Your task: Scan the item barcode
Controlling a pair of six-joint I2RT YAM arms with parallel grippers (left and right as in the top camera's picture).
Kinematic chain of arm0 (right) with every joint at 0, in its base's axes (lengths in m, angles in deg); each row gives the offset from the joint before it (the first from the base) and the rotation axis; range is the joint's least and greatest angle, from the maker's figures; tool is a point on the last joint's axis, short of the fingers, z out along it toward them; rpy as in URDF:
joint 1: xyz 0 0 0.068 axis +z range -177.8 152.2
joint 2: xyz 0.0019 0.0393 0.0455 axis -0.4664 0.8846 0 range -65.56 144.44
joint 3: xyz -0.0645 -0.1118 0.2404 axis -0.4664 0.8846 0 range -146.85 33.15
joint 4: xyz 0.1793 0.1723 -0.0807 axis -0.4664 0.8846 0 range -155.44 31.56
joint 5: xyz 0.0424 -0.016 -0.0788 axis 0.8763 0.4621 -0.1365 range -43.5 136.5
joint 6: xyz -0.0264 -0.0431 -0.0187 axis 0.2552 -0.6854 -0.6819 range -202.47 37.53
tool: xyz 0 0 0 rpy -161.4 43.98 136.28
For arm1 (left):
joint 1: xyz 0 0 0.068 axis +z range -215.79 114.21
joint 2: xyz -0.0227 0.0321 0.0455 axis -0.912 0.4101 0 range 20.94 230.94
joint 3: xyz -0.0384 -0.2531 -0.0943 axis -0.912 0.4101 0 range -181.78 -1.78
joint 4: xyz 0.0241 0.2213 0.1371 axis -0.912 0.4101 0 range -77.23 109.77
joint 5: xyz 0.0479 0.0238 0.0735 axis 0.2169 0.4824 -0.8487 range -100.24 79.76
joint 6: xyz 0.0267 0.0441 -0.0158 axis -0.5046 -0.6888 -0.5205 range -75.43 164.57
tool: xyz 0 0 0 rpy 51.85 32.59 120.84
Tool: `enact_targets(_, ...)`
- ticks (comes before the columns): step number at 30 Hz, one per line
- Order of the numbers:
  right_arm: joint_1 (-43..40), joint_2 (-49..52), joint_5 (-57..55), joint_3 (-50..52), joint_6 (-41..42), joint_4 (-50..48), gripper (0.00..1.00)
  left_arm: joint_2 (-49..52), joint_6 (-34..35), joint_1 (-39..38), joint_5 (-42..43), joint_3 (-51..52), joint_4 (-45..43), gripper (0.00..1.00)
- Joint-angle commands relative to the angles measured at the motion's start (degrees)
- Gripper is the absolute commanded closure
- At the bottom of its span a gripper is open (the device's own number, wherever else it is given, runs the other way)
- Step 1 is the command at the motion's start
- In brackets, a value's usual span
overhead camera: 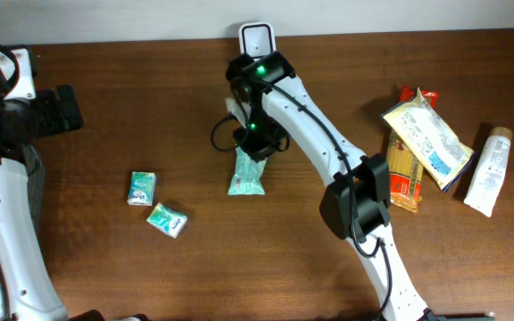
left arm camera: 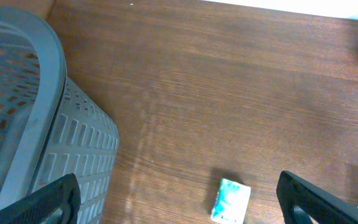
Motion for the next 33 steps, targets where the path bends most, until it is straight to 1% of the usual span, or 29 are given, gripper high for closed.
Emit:
enact_targets(1,2.7,-1.2,-0.6,4.2,5.8,-3.3,0.96,-0.2,0.5,0.2,-0.2,-0.3,-0.1,0.01)
enact_targets(4,3.2,-1.2,-3.8,13.6,11.0,-7.8,0.96,-0.2,0.5,0.2,-0.2,-0.3,-0.1,0.01)
enact_targets(7,2.9,-1.2,-4.3,22.7,12.6,-13.7,0.96,-0.2,0.5,0.2,-0.2,-0.3,-0.1,0.01)
enact_targets(8,2.8,-1.2,-3.9,24.2,12.6,-15.0,0.95,-0.2,0.5,0.2,-0.2,-0.3,-0.1,0.01)
enact_targets(9,2.6,-1.2,-3.7,24.3,12.6,-15.0,0.89,-0.2,0.5,0.2,-0.2,-0.3,-0.1,0.01)
enact_targets(11,2.4,-1.2,-3.2,23.8,12.5,-14.9,0.73,-0.2,0.5,0.2,-0.1,-0.3,-0.1,0.01)
enact_targets(12,2.4,-1.2,-3.0,23.7,12.1,-14.9,0.70,-0.2,0.5,0.2,-0.2,-0.3,-0.1,0.01)
enact_targets(13,2.4,-1.3,-2.3,23.2,10.9,-14.4,0.63,-0.2,0.5,0.2,-0.2,-0.3,-0.1,0.01)
enact_targets(15,2.4,-1.9,-1.3,19.3,7.9,-11.7,0.59,-0.2,0.5,0.2,-0.1,-0.3,-0.1,0.01)
enact_targets(18,2.2,-2.3,-1.4,5.7,2.5,-4.2,0.51,-0.2,0.5,0.2,-0.2,-0.3,-0.1,0.01)
enact_targets(19,1.8,-2.3,-1.8,0.5,0.8,-1.9,0.46,-0.2,0.5,0.2,-0.2,-0.3,-0.1,0.01)
enact_targets(20,1.0,-2.3,-3.5,-4.5,-0.3,-0.5,0.38,-0.2,0.5,0.2,-0.2,-0.3,-0.1,0.01)
enact_targets(21,-0.5,-2.3,-5.0,-7.9,-3.1,-1.9,0.27,-0.2,0.5,0.2,-0.2,-0.3,-0.1,0.01)
enact_targets(22,-3.6,-1.9,-4.5,-6.8,-7.4,-7.1,0.16,-0.2,0.5,0.2,-0.1,-0.3,-0.1,0.01)
enact_targets(24,-5.8,-0.7,-0.6,-4.9,-11.9,-10.2,0.15,-0.2,0.5,0.2,-0.2,-0.3,-0.1,0.01)
enact_targets(27,-8.7,1.8,10.9,-1.7,-21.2,-12.9,0.12,-0.2,0.5,0.2,-0.2,-0.3,-0.1,0.01)
enact_targets(29,-10.1,2.6,14.0,0.2,-22.8,-13.6,0.12,-0.2,0.5,0.2,-0.2,-0.3,-0.1,0.01)
enact_targets(33,-11.3,2.7,20.8,6.4,-29.2,-15.4,0.13,-0.2,0.5,0.2,-0.1,-0.3,-0.1,0.01)
